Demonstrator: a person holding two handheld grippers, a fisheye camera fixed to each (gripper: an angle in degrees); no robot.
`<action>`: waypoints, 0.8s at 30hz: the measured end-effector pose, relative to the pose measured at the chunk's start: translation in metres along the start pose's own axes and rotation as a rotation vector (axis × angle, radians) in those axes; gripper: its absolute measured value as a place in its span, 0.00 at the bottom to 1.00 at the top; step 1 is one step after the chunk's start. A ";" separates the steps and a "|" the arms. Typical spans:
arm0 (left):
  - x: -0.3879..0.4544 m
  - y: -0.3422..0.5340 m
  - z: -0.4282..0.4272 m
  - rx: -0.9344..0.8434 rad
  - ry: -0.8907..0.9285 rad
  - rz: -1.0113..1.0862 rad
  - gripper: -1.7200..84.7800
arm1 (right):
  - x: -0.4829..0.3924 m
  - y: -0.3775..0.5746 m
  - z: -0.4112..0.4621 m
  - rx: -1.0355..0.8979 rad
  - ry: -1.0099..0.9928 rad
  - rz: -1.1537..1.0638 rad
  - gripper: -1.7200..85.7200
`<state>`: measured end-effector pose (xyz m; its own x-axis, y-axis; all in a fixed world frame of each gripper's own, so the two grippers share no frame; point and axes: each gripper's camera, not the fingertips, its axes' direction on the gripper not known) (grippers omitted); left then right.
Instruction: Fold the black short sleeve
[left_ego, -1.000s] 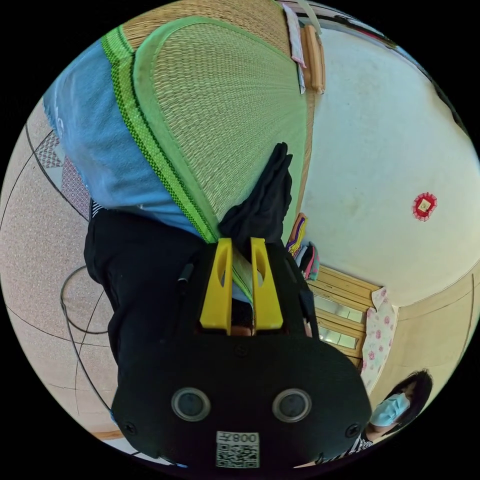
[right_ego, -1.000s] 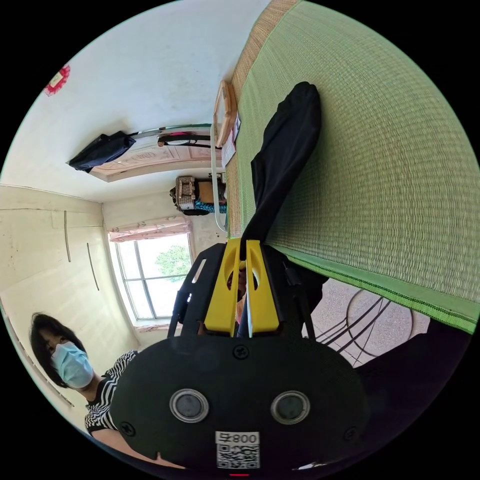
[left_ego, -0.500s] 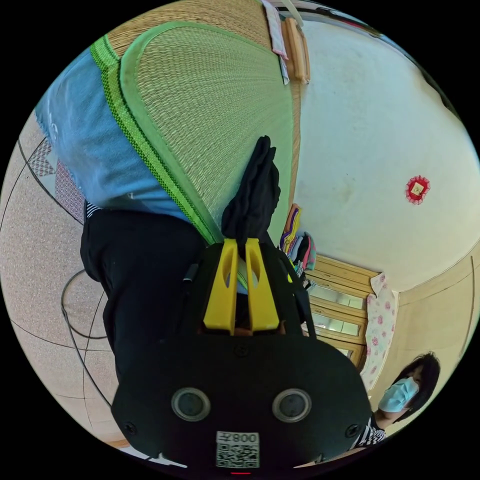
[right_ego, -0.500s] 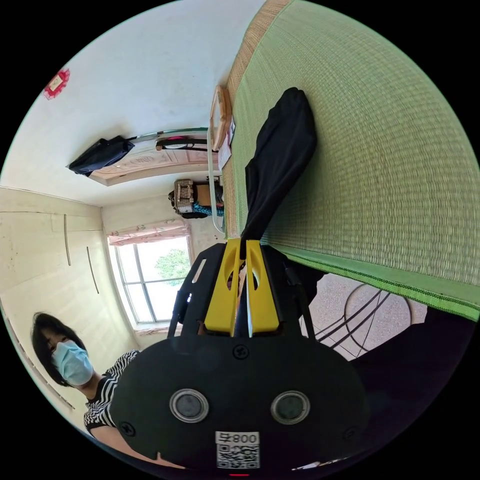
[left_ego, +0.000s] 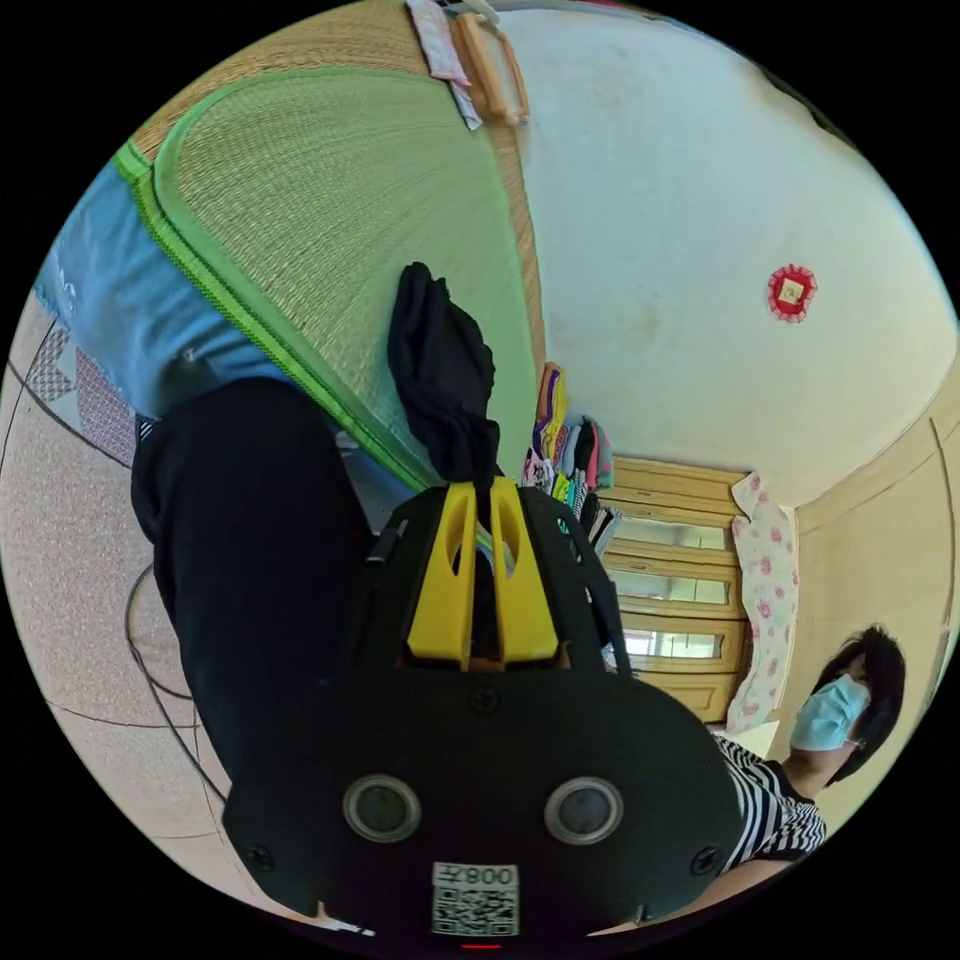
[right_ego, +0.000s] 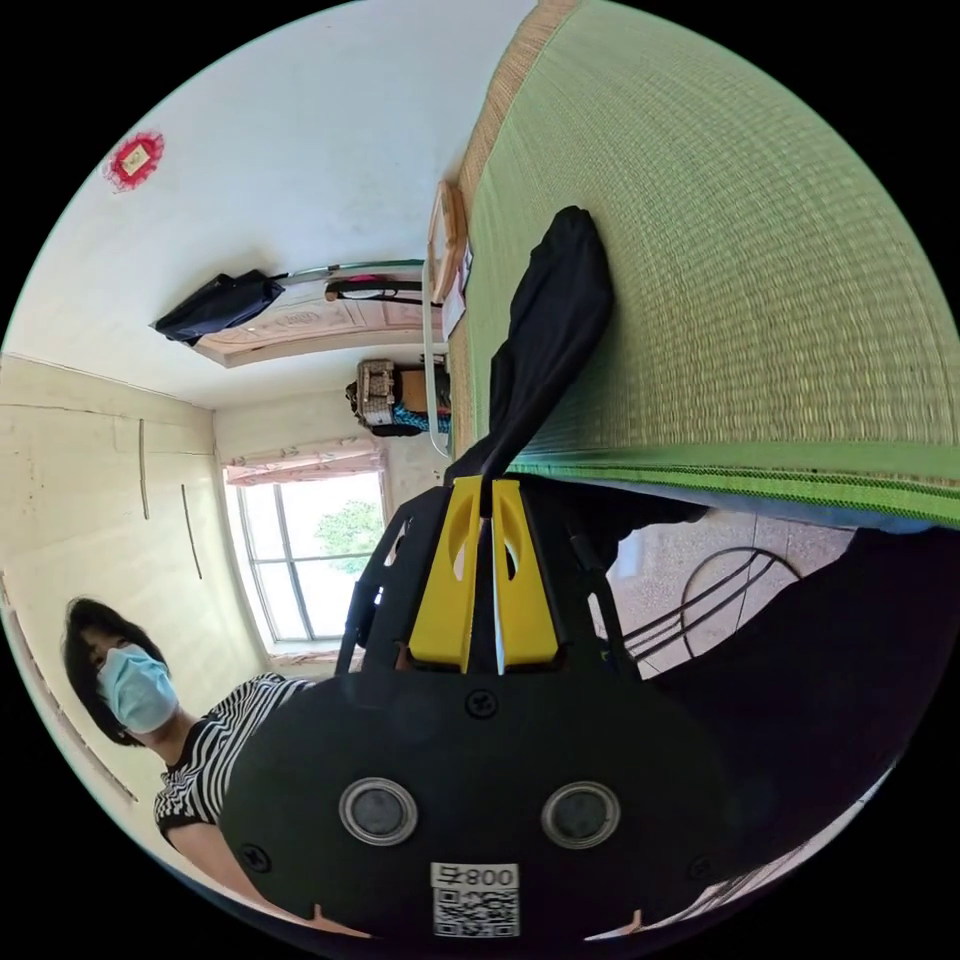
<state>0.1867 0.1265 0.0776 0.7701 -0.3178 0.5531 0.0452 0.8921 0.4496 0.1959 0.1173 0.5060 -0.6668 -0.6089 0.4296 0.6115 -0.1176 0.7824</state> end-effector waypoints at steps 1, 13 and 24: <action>0.016 -0.004 -0.009 -0.008 0.007 0.016 0.05 | 0.005 0.003 -0.004 0.004 -0.002 -0.004 0.04; 0.197 -0.060 -0.077 -0.135 0.078 0.159 0.05 | 0.112 0.071 -0.114 0.152 -0.072 -0.082 0.04; 0.414 -0.155 -0.092 -0.246 0.093 0.258 0.05 | 0.213 0.088 -0.251 0.329 -0.138 -0.151 0.04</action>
<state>0.5568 -0.1135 0.1722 0.8300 -0.0515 0.5553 -0.0155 0.9932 0.1153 0.2148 -0.2196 0.5528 -0.8036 -0.4898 0.3381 0.3480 0.0741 0.9346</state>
